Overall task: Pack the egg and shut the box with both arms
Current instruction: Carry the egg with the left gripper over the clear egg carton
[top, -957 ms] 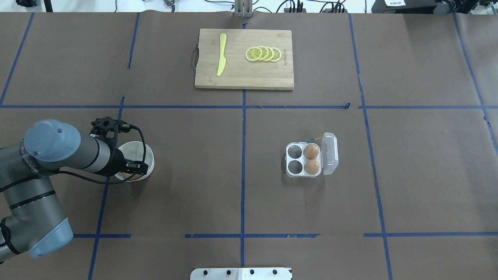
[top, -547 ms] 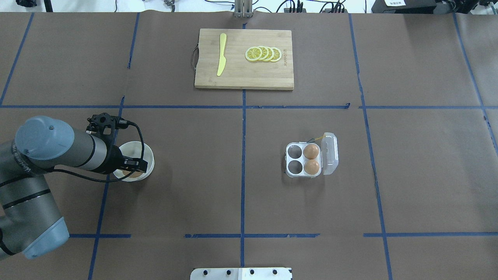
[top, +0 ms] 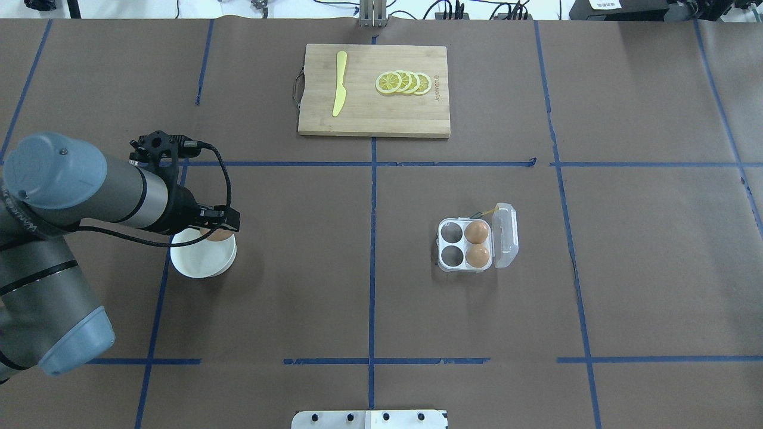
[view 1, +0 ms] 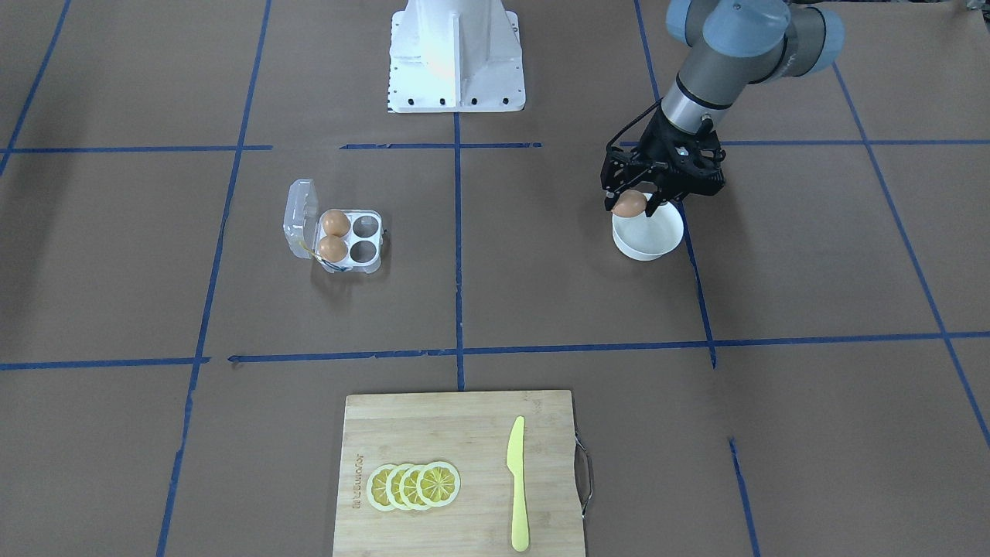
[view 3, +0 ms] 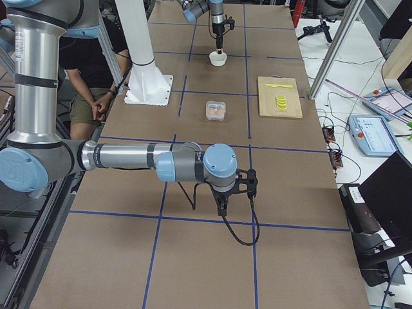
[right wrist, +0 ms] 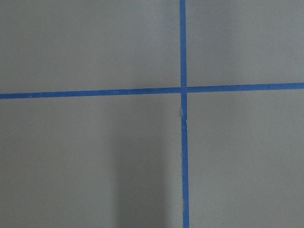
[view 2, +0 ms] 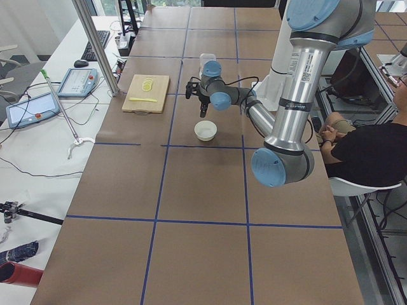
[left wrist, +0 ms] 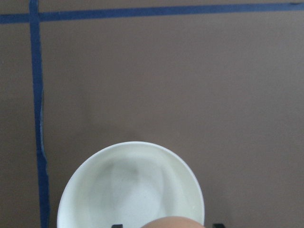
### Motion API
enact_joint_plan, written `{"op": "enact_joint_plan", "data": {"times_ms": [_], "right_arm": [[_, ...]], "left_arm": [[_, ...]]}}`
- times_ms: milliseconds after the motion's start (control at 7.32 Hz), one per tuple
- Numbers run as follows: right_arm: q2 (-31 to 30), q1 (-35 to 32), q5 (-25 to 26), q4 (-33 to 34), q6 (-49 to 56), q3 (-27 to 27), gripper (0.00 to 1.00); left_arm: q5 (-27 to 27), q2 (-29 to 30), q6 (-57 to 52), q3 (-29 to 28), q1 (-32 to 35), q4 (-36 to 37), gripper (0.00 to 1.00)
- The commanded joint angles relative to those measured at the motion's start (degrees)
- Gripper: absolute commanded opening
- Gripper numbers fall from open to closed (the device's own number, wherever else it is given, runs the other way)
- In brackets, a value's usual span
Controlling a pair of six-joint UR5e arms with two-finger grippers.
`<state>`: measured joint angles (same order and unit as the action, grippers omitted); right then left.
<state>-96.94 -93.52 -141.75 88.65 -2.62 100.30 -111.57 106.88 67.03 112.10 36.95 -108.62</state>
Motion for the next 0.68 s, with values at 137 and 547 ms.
{"op": "enact_joint_plan", "data": {"times_ms": [137, 547], "right_arm": [[-0.3, 0.0, -0.1, -0.2, 0.1, 0.3, 1.00], [-0.2, 0.0, 0.1, -0.1, 0.1, 0.7, 1.00]], "left_arm": [[-1.5, 15.2, 24.5, -13.1, -4.9, -21.4, 0.00], [7.5, 26.8, 27.9, -29.2, -11.2, -34.9, 0.00]]}}
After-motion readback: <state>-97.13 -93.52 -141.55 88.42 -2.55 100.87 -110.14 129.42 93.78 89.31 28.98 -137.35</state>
